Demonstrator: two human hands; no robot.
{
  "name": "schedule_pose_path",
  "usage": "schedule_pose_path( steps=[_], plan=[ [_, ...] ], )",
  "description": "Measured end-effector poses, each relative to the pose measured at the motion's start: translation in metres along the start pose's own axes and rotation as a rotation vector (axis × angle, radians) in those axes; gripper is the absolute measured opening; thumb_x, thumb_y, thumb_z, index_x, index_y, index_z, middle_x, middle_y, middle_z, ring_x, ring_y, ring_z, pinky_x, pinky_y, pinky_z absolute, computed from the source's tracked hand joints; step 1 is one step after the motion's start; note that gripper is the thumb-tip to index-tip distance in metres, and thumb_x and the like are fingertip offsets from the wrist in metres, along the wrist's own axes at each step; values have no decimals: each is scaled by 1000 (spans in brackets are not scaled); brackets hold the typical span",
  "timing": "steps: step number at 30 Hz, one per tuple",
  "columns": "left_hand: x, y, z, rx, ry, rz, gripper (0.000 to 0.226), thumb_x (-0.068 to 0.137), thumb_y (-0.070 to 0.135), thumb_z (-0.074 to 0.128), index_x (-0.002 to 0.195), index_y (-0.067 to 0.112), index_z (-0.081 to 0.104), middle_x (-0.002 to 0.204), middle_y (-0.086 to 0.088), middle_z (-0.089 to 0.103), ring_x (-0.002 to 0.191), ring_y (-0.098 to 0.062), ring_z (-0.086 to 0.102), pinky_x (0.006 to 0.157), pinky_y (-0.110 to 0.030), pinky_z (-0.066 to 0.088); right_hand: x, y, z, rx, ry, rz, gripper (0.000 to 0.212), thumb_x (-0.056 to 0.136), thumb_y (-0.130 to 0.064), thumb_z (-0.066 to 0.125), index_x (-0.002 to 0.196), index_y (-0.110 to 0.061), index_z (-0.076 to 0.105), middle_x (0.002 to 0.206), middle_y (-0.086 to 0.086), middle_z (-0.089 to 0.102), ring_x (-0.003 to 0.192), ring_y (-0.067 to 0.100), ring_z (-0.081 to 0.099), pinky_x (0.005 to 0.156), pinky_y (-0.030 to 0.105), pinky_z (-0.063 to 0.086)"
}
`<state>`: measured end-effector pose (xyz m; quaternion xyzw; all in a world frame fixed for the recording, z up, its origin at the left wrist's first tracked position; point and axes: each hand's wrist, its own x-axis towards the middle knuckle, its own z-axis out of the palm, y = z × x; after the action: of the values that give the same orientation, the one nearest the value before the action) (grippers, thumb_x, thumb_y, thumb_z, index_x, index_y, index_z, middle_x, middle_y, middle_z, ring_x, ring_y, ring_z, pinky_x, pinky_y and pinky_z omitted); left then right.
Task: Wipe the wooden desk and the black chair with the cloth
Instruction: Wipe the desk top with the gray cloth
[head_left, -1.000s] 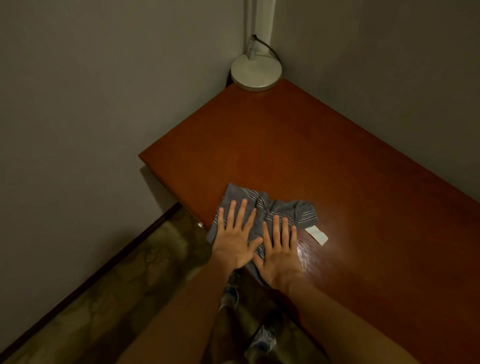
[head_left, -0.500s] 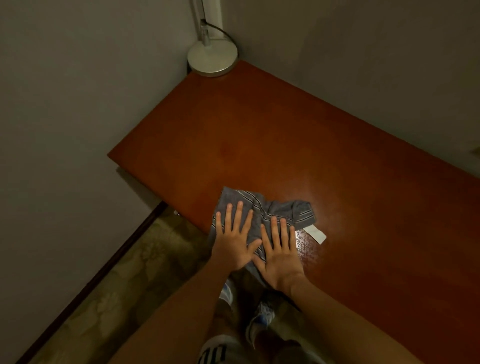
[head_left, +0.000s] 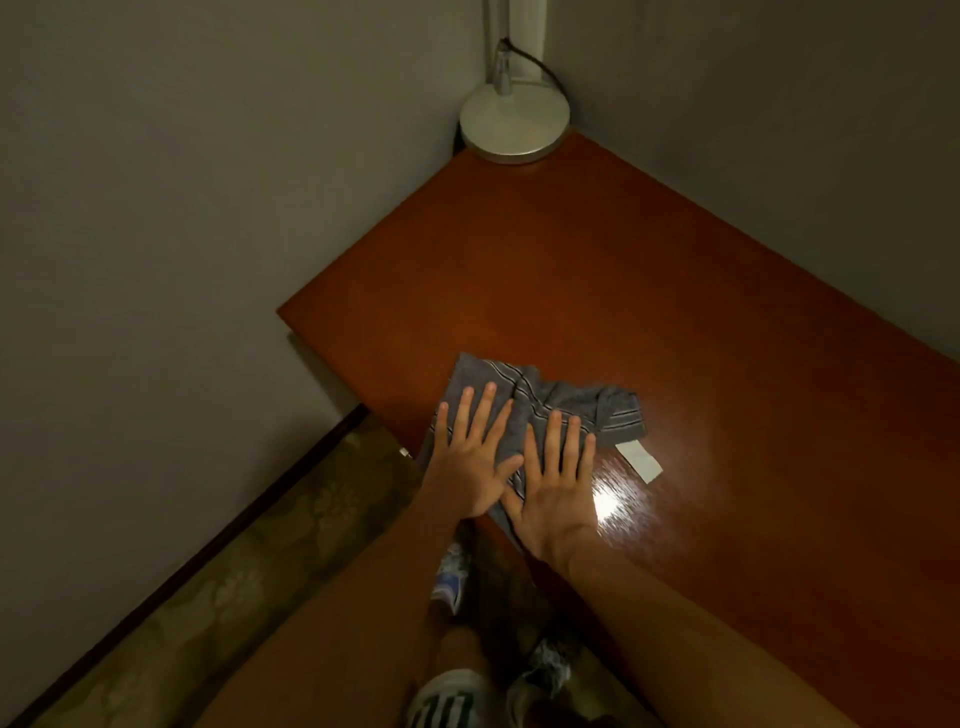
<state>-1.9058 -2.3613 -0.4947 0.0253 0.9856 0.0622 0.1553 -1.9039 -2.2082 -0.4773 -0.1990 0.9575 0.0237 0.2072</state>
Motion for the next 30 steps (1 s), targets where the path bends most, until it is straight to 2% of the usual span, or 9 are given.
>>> schedule_pose_path(
  steps=[2,6,8,11,14,19,24,30],
  plan=[
    [10,-23,-6,-11,13,-53,71,100,66,8,158,27,-4,168,-7,1,153,-27,-6,119,-52,-11,26,-14,-11,-27,7,-13,82,96,-67,-3,143,-8,-35,149,27,-43,138,47,-39,116,63,-14],
    [32,-78,-19,-75,1,-149,71,89,72,-9,145,36,-34,157,3,-38,148,-24,-30,114,-50,-24,79,-56,-30,-54,1,-50,82,92,-66,-11,145,-7,-35,148,29,-43,138,49,-38,116,64,-10],
    [44,-108,-27,-96,-5,-179,71,84,71,-11,140,37,-38,153,4,-44,147,-24,-33,115,-51,-24,103,-77,-42,-81,-18,-74,83,94,-67,-6,144,-8,-35,148,29,-44,137,49,-39,116,64,-10],
    [60,-152,-39,-103,-3,-223,72,86,71,-7,143,37,-34,157,3,-39,148,-23,-32,117,-51,-22,141,-111,-58,-99,-9,-85,84,95,-68,-1,144,-8,-35,149,30,-41,138,50,-37,116,64,-9],
    [75,-189,-48,-90,27,-240,70,97,68,10,148,36,-26,161,2,-32,149,-23,-29,116,-50,-21,174,-139,-71,-132,-4,-79,84,96,-67,-1,144,-8,-35,150,30,-39,139,51,-35,117,64,-7],
    [100,-246,-61,-89,29,-216,75,86,70,-3,149,34,-23,163,1,-26,149,-23,-27,118,-50,-19,218,-181,-87,-117,18,-65,82,97,-66,1,146,-9,-32,152,30,-37,140,51,-34,116,64,-7],
    [123,-284,-72,-78,79,-185,81,88,68,3,158,28,-2,167,-2,-11,154,-26,-10,122,-51,-7,250,-208,-96,-80,31,-32,83,97,-64,4,147,-8,-31,153,30,-34,140,52,-32,116,64,-6],
    [130,-297,-77,-136,23,-187,71,102,61,22,159,30,-6,167,2,-16,154,-25,-6,123,-48,3,256,-215,-96,-60,58,-34,81,98,-63,2,148,-8,-29,155,29,-32,142,51,-30,117,64,-8]
  ],
)
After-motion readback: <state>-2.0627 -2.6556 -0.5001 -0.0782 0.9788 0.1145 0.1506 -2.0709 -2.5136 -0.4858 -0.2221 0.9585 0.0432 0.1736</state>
